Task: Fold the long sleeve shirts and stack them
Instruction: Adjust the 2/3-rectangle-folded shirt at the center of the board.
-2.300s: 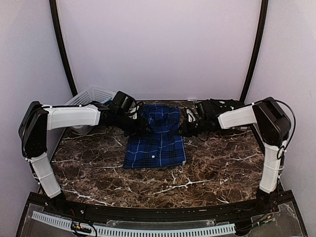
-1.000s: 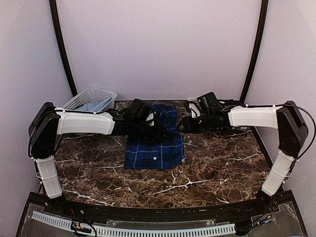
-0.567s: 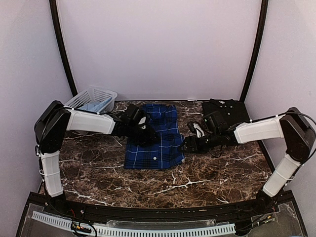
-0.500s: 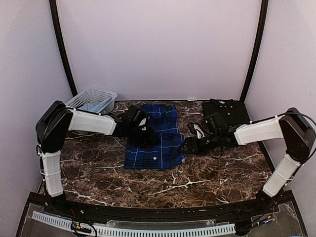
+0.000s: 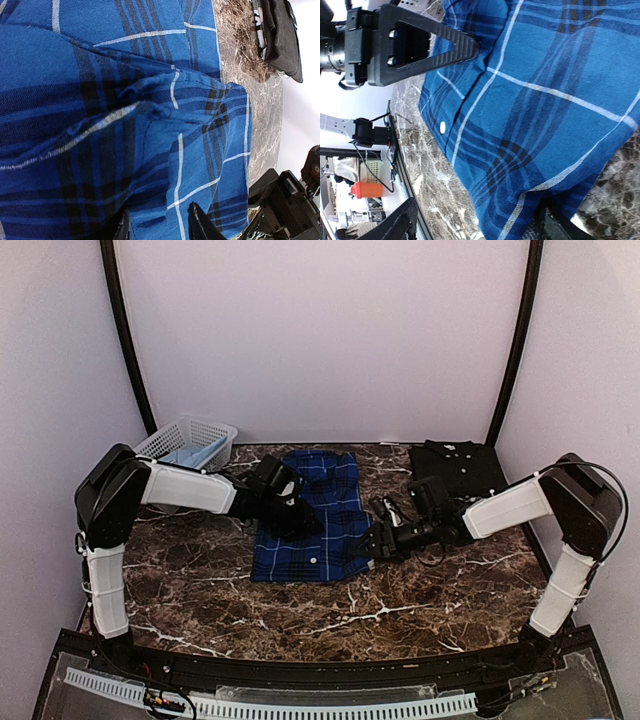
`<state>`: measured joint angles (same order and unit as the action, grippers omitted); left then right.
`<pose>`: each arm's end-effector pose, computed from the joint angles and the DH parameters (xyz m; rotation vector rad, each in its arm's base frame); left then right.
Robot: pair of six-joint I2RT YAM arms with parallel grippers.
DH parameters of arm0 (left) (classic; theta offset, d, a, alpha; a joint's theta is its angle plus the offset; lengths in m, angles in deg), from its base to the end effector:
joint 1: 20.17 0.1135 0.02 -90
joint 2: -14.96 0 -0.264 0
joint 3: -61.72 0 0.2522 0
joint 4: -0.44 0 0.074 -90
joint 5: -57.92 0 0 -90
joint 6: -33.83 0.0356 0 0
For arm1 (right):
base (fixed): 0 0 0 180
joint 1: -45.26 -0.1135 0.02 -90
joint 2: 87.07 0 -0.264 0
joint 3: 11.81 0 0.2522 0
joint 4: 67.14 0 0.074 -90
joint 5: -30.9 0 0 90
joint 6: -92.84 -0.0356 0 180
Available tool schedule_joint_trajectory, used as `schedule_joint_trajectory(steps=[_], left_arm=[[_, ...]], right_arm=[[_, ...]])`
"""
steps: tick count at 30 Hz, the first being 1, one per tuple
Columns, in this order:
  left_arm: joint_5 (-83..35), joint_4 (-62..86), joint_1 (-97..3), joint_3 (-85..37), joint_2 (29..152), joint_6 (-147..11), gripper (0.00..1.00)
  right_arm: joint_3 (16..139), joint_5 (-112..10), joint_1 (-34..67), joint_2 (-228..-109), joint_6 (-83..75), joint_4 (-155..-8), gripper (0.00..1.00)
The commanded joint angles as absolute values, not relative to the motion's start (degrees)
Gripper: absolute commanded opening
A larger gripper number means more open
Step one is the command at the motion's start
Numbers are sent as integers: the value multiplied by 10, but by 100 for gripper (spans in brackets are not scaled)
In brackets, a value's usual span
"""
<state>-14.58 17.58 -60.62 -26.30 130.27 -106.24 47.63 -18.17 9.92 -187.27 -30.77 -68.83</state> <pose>0.3234 -0.2898 0.1610 -0.0503 2.5943 -1.0531 0.2575 0.2112 0.1406 -0.4470 2.4843 1.3874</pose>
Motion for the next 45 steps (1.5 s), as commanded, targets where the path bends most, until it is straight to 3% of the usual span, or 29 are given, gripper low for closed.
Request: schedule_joint_trajectory(steps=[1, 11, 19, 30, 37, 45], left_arm=[[-155, 189, -602, -262, 1306, -1067, 39], [-156, 188, -602, -264, 1313, -1075, 39], [-157, 190, -601, -266, 1318, -1075, 39], [-147, 227, -601, -319, 1287, -1023, 41], [-215, 268, -597, -301, 1216, -1014, 44], [-271, 301, -571, -176, 1116, -1024, 41]], right_arm=[[463, -134, 102, -1873, -325, -651, 74], [412, -139, 110, -1863, -368, -656, 45], [408, -210, 114, -1873, -384, -677, 18], [482, -389, 113, -1751, -289, -864, 29], [595, -410, 110, -1836, -263, -861, 25], [712, -404, 93, -1936, -245, -878, 18]])
